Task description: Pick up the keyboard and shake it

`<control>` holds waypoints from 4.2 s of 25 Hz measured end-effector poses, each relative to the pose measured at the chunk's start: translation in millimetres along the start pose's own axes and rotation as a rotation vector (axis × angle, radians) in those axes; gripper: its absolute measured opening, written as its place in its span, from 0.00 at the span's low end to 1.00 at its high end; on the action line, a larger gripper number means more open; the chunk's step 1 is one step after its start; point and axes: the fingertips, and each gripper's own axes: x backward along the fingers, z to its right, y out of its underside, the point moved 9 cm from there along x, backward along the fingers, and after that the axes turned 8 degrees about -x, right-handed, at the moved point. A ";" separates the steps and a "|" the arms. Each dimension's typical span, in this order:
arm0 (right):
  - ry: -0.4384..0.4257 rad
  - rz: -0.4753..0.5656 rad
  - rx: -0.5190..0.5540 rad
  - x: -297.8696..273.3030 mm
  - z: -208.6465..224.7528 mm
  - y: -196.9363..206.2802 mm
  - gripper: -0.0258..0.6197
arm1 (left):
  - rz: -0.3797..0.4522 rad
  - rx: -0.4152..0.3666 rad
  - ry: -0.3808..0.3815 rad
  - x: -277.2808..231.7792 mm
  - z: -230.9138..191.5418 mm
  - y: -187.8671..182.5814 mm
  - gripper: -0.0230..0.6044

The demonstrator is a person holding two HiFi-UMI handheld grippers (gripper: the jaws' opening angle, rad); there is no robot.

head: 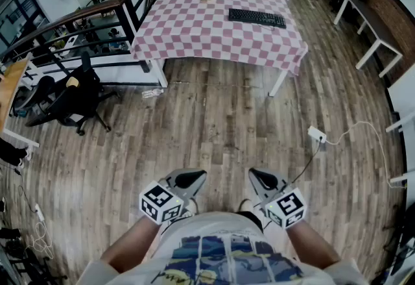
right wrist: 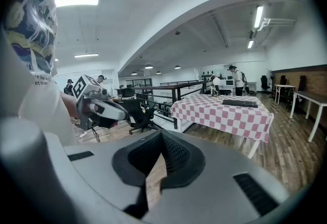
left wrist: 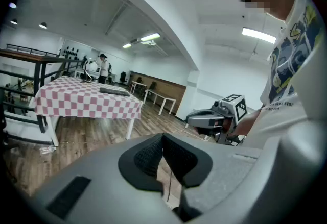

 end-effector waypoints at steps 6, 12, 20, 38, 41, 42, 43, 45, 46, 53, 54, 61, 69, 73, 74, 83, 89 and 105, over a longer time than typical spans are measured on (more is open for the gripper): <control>0.039 -0.066 -0.008 -83.5 -77.9 -3.8 0.04 | -0.041 -0.066 -0.008 75.8 -73.5 24.4 0.04; 0.074 -0.093 -0.045 -115.4 -87.8 -12.8 0.04 | -0.038 -0.051 0.051 68.9 -111.4 29.1 0.04; 0.037 0.048 -0.105 -150.9 43.8 -23.7 0.07 | -0.077 -0.122 0.081 -37.2 -162.0 -16.2 0.04; 0.165 0.033 -0.150 -200.2 324.2 -124.2 0.26 | -0.039 -0.073 0.089 -282.7 -298.8 -169.8 0.15; 0.200 0.029 -0.172 -220.0 360.8 -129.6 0.28 | -0.031 -0.043 0.103 -311.5 -337.5 -178.3 0.19; 0.211 0.032 -0.178 -227.0 374.3 -132.0 0.28 | -0.027 -0.038 0.110 -321.6 -351.9 -183.4 0.20; 0.223 0.030 -0.184 -234.1 387.2 -136.4 0.28 | -0.025 -0.036 0.118 -331.6 -366.8 -189.3 0.21; 0.249 0.021 -0.186 -248.9 413.1 -149.4 0.31 | -0.024 -0.026 0.129 -350.3 -398.9 -201.7 0.22; 0.263 0.018 -0.188 -257.1 426.6 -158.0 0.31 | -0.026 -0.019 0.133 -359.8 -416.7 -208.9 0.23; 0.356 0.019 -0.233 -326.9 527.2 -212.1 0.32 | -0.037 -0.039 0.189 -437.6 -538.1 -269.7 0.26; 0.360 0.024 -0.251 -339.2 542.1 -216.3 0.32 | -0.036 -0.036 0.196 -446.9 -555.1 -275.9 0.27; 0.392 0.001 -0.286 -393.4 635.7 -248.1 0.33 | -0.058 -0.032 0.216 -509.7 -638.8 -306.8 0.29; 0.391 -0.042 -0.360 -424.4 795.6 -268.4 0.33 | -0.099 0.099 0.154 -600.1 -717.9 -319.5 0.31; 0.362 -0.088 -0.394 -440.6 884.1 -269.4 0.33 | -0.148 0.128 0.082 -655.9 -747.9 -322.3 0.32; 0.352 -0.102 -0.406 -442.4 904.9 -267.7 0.34 | -0.162 0.143 0.065 -669.9 -752.2 -322.3 0.32; 0.287 -0.218 -0.494 -472.9 1068.3 -254.2 0.38 | -0.257 0.273 -0.078 -768.6 -808.6 -325.4 0.38; 0.265 -0.272 -0.549 -498.8 1132.1 -239.7 0.43 | -0.311 0.340 -0.139 -802.7 -854.6 -310.1 0.42; 0.200 -0.314 -0.642 -560.7 1176.7 -235.4 0.55 | -0.357 0.418 -0.143 -853.2 -936.7 -290.9 0.47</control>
